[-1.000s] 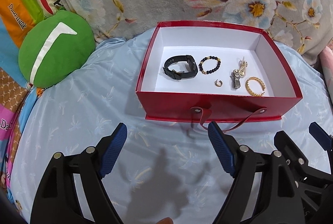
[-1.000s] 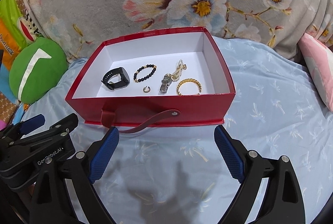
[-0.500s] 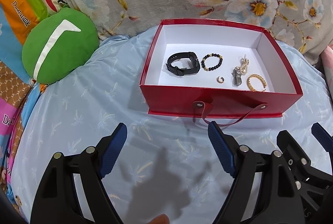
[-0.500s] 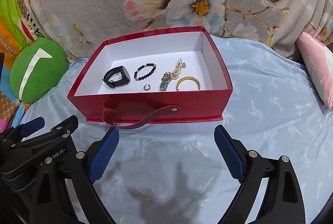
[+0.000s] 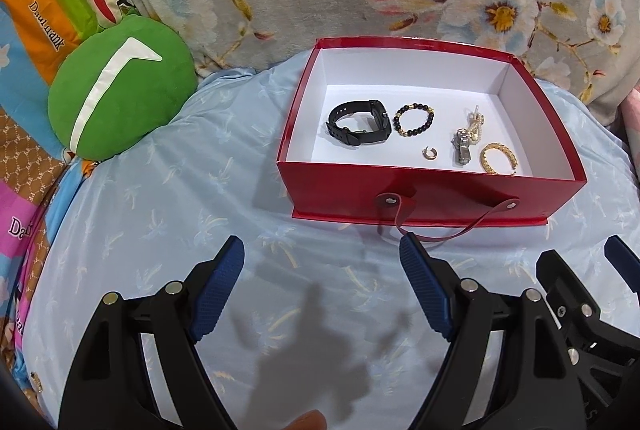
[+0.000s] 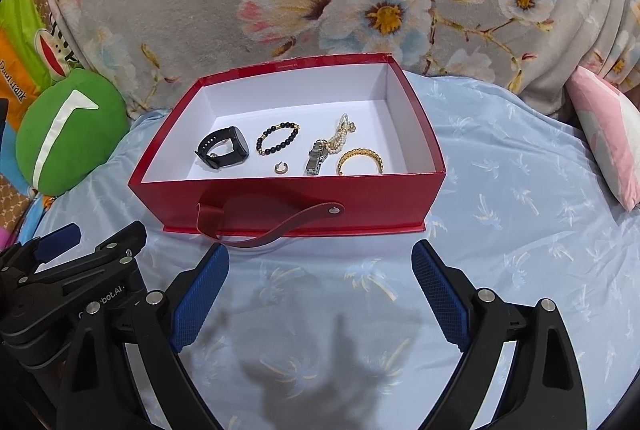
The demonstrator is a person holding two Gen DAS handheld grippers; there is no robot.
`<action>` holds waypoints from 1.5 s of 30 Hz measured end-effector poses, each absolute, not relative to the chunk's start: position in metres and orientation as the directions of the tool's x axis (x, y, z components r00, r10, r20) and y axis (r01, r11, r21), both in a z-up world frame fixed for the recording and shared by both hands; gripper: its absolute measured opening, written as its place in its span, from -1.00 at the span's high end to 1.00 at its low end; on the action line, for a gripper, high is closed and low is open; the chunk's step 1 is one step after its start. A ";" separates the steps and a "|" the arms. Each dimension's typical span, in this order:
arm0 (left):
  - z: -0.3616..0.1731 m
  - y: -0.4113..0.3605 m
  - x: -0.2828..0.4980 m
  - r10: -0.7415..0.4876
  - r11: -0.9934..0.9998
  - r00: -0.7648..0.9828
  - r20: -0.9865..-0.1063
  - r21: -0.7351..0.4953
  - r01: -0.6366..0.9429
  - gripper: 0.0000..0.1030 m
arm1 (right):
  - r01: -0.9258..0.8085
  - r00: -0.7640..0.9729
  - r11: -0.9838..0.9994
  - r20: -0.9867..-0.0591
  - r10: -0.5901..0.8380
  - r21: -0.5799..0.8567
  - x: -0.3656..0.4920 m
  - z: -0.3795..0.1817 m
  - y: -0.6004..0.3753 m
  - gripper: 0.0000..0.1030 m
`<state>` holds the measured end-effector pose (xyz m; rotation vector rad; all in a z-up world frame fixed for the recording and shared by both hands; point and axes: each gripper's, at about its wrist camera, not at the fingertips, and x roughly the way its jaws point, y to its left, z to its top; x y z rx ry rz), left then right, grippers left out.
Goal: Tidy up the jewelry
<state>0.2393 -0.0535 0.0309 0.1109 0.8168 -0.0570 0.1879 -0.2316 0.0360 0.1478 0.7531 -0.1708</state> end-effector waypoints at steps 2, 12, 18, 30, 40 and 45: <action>0.030 -0.053 0.240 -0.008 0.993 0.682 -0.731 0.076 0.093 -0.50 | 0.207 0.716 0.976 -0.691 -0.101 0.071 0.188 0.036 -0.231 -0.75; 0.030 -0.052 0.240 -0.007 0.993 0.682 -0.731 0.078 0.093 -0.50 | 0.206 0.715 0.976 -0.691 -0.101 0.071 0.189 0.035 -0.231 -0.75; 0.029 -0.051 0.239 -0.005 0.993 0.685 -0.728 0.078 0.090 -0.50 | 0.206 0.716 0.976 -0.691 -0.101 0.071 0.189 0.035 -0.231 -0.75; 0.028 -0.052 0.240 0.002 0.991 0.682 -0.731 0.093 0.097 -0.51 | 0.207 0.712 0.976 -0.695 -0.102 0.069 0.189 0.033 -0.231 -0.75; 0.028 -0.052 0.240 0.004 0.991 0.683 -0.730 0.095 0.097 -0.51 | 0.208 0.712 0.976 -0.695 -0.103 0.069 0.189 0.032 -0.230 -0.75; 0.028 -0.054 0.240 0.008 0.990 0.688 -0.725 0.101 0.096 -0.51 | 0.208 0.712 0.976 -0.695 -0.102 0.069 0.189 0.032 -0.231 -0.75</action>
